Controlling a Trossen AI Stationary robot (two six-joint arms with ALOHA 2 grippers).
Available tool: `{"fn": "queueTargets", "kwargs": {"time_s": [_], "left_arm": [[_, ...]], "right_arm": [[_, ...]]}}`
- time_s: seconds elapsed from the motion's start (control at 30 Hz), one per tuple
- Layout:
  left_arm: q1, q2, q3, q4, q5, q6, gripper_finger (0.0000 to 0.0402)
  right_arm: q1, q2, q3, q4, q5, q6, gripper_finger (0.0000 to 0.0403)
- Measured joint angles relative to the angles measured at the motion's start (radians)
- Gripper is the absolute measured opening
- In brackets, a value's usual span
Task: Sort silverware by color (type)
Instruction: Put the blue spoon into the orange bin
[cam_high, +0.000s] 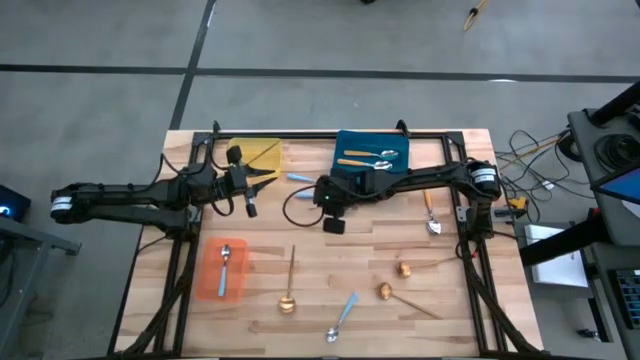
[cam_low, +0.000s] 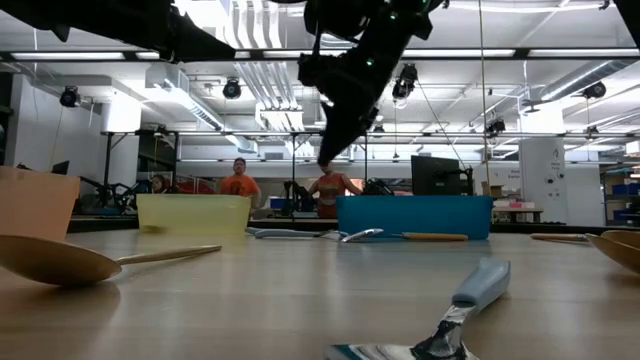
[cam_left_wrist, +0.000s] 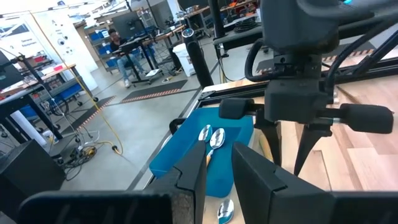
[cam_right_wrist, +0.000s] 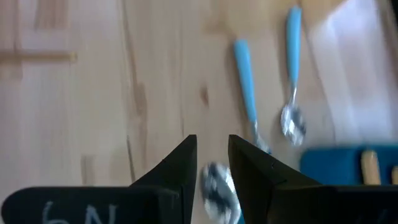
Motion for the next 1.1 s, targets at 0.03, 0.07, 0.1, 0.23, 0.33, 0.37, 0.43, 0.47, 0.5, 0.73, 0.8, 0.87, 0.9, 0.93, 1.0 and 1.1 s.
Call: {"fn": "queueTargets", "kwargs": {"time_s": [0.03,0.07,0.1,0.23,0.33,0.37,0.43,0.47,0.5,0.73,0.8,0.87,0.9,0.93,1.0,1.1], "left_arm": [[0.0,0.0,0.0,0.0,0.0,0.0,0.0058],[0.0,0.0,0.0,0.001,0.0,0.0,0.0058],[0.0,0.0,0.0,0.001,0.0,0.0,0.0058],[0.0,0.0,0.0,0.009,0.0,-0.008,0.0058],[0.0,0.0,0.0,0.017,0.0,-0.012,0.0058],[0.0,0.0,0.0,0.018,0.0,-0.019,0.0058],[0.0,0.0,0.0,0.018,0.0,-0.031,0.0058],[0.0,0.0,0.0,0.018,0.001,-0.037,0.0058],[0.0,0.0,0.0,0.018,0.001,-0.043,0.0058],[0.0,0.029,0.0,0.018,0.003,-0.139,0.0058],[0.0,0.052,-0.001,0.018,0.003,-0.198,0.0058],[0.0,0.09,-0.008,0.026,0.01,-0.244,0.0058],[0.0,0.11,-0.011,0.025,0.011,-0.265,0.0058],[0.0,0.135,-0.012,0.024,0.011,-0.286,0.0058],[-0.001,0.183,-0.012,0.031,0.011,-0.33,0.0058],[-0.006,0.264,-0.012,0.087,0.011,-0.373,0.0058]], "right_arm": [[0.003,0.0,0.003,-0.029,0.0,0.012,0.0084],[0.006,-0.001,0.006,-0.056,0.0,0.018,0.0084],[0.012,-0.003,0.007,-0.08,0.001,0.022,0.0084],[0.046,-0.025,-0.005,-0.114,0.006,0.004,0.0084],[0.069,-0.048,-0.023,-0.103,0.021,0.001,0.0084],[0.075,-0.059,-0.034,-0.097,0.021,0.002,0.0084],[0.087,-0.079,-0.055,-0.073,0.029,0.008,0.0084],[0.093,-0.091,-0.066,-0.062,0.039,0.01,0.0084],[0.101,-0.102,-0.076,-0.06,0.057,0.013,0.0084],[0.144,-0.193,-0.178,0.033,0.145,0.018,0.0084],[0.149,-0.225,-0.224,0.096,0.153,0.012,0.0084],[0.155,-0.257,-0.274,0.179,0.152,0.0,0.0084],[0.155,-0.274,-0.303,0.222,0.151,-0.014,0.0084],[0.156,-0.29,-0.331,0.263,0.15,-0.022,0.0084],[0.155,-0.326,-0.392,0.357,0.149,-0.045,0.0084],[0.154,-0.384,-0.479,0.486,0.151,-0.083,0.0084]]}}
